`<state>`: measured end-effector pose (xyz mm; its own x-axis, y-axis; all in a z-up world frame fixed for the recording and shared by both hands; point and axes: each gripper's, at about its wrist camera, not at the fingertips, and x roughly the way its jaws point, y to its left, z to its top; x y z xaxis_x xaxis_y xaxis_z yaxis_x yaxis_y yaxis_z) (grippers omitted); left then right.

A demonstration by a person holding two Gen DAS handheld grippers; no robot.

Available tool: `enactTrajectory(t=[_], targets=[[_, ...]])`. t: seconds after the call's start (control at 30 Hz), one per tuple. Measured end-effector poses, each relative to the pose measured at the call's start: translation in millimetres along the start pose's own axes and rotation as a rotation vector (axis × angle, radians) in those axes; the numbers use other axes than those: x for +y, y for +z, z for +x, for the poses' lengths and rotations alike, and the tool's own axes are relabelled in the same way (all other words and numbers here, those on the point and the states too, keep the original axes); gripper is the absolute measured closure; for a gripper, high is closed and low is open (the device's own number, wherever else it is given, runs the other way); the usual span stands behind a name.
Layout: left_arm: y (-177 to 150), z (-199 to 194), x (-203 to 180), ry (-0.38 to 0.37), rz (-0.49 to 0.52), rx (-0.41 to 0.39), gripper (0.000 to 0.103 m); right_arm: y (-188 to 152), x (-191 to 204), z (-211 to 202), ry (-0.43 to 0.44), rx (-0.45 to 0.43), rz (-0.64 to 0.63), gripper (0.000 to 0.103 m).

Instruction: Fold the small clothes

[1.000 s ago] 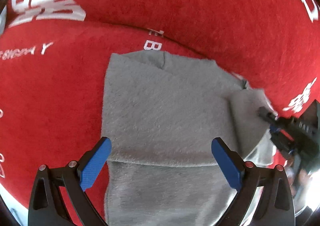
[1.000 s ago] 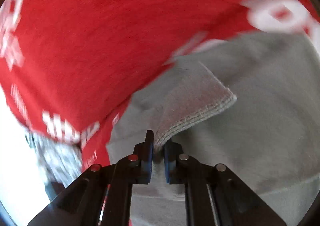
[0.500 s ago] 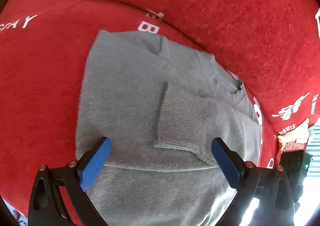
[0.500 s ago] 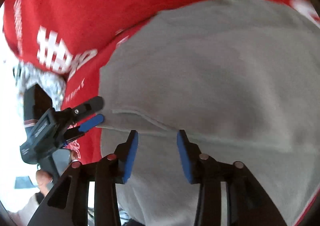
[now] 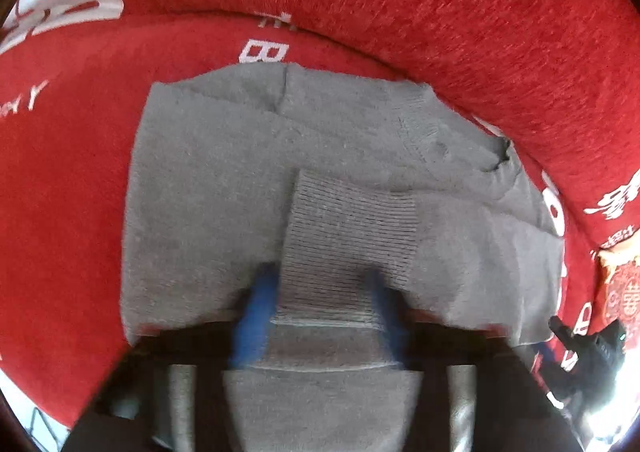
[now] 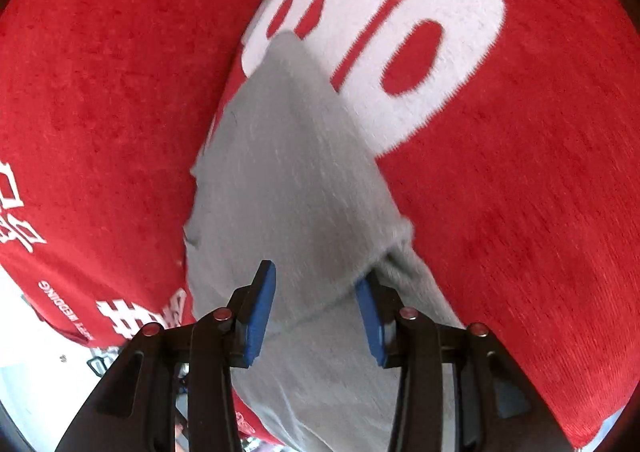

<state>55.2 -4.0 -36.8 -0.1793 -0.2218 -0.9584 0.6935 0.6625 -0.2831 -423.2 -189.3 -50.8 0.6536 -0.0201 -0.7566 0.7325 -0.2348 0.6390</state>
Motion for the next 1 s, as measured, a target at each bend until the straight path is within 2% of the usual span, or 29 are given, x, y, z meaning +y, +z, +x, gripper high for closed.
enactTrajectory(t=[0.03,0.1,0.2,0.37,0.43,0.47,0.53,0.6,0.67,0.7,0.73,0.8,0.87,1.0], targets=[[0,-2,2,-0.013,0.000,0.002,0.086,3,4,0,-0.019,0.005,-0.030,0.096],[-4,-12,5,-0.052,0.000,-0.017,0.088,8,9,-7,-0.030,0.007,-0.093,0.096],[-18,-27,3,-0.059,0.037,-0.044,0.090,15,10,-23,-0.036,0.014,-0.182,0.096],[-38,-10,10,-0.003,0.032,-0.014,0.091,22,-14,-20,-0.124,0.045,-0.221,0.096],[-40,-12,15,-0.009,0.013,-0.031,0.091,20,-19,-16,-0.098,0.060,-0.212,0.096],[-39,-15,14,0.012,0.017,-0.038,0.090,19,-18,-17,-0.100,0.061,-0.220,0.096],[-37,-25,18,0.078,0.033,-0.064,0.090,15,-16,-18,-0.120,0.079,-0.244,0.091],[-36,-33,22,0.114,0.041,-0.068,0.090,10,-12,-20,-0.141,0.111,-0.270,0.084],[-34,-42,24,0.126,0.049,-0.069,0.090,4,-7,-30,-0.164,0.113,-0.311,0.068],[-34,-46,24,0.131,0.057,-0.072,0.090,0,-4,-36,-0.166,0.097,-0.329,0.054],[-34,-50,20,0.136,0.073,-0.078,0.090,-1,-1,-42,-0.160,0.076,-0.343,0.051],[-34,-49,7,0.132,0.094,-0.087,0.090,4,2,-55,-0.150,0.033,-0.361,0.051],[-30,-47,-7,0.119,0.115,-0.098,0.090,22,2,-59,-0.161,-0.001,-0.343,0.051],[-24,-33,-31,0.121,0.144,-0.100,0.090,64,-1,-42,-0.146,-0.025,-0.276,0.051]])
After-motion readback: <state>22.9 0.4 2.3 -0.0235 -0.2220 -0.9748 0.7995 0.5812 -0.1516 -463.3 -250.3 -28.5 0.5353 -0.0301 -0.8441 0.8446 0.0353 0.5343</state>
